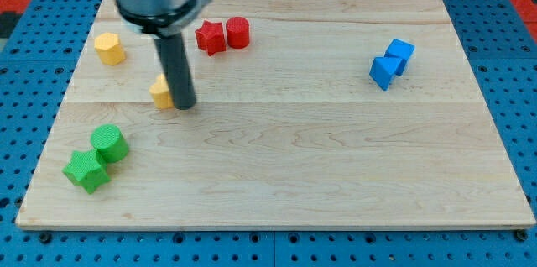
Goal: Move the red blocks to the top right of the board
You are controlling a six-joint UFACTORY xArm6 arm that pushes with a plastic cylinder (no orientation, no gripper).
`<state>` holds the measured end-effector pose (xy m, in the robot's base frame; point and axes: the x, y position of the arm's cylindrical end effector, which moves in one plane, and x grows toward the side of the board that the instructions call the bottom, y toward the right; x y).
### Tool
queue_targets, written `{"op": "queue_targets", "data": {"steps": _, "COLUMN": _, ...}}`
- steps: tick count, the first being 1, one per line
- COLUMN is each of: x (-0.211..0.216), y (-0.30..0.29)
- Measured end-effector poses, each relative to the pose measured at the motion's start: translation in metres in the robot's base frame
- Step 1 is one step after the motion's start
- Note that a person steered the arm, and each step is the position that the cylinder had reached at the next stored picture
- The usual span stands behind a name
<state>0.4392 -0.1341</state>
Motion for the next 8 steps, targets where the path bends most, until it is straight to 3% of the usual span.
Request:
{"op": "queue_targets", "data": {"steps": 2, "x": -0.079, "y": -0.058}}
{"op": "queue_targets", "data": {"steps": 3, "x": -0.073, "y": -0.04}}
{"op": "queue_targets", "data": {"steps": 6, "x": -0.132, "y": -0.025}}
{"op": "queue_targets", "data": {"steps": 8, "x": -0.133, "y": -0.025}}
